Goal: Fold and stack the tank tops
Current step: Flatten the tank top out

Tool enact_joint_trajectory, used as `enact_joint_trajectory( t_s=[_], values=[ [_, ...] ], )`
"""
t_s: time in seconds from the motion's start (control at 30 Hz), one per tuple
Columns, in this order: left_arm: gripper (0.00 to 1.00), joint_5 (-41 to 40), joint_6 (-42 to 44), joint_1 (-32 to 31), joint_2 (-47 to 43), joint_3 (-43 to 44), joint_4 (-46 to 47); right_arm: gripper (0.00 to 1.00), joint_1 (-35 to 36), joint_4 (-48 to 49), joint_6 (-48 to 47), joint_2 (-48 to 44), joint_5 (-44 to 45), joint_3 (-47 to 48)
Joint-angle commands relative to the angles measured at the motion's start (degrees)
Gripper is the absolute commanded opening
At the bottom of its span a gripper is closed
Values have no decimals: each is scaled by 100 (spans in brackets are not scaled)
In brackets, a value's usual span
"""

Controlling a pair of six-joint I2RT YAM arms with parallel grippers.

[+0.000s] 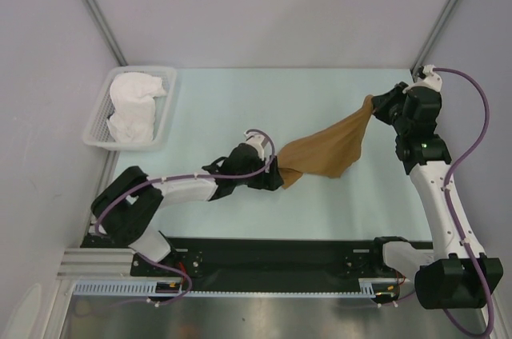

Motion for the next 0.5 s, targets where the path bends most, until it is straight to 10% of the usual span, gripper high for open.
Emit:
enact_joint_trajectory(
  t_s=[0.0,0.2,0.47],
  values=[
    [81,-120,174,-111,559,836,-220,0,-47,331,136,-39,-194,84],
    [72,-1357,86,-217,1343,1480,-782,0,-64,350,189,-83,-317,93],
    [33,-2774,7,-173,1809,2079,-1840,0,-90,261,128,-276,-203,137]
  ],
)
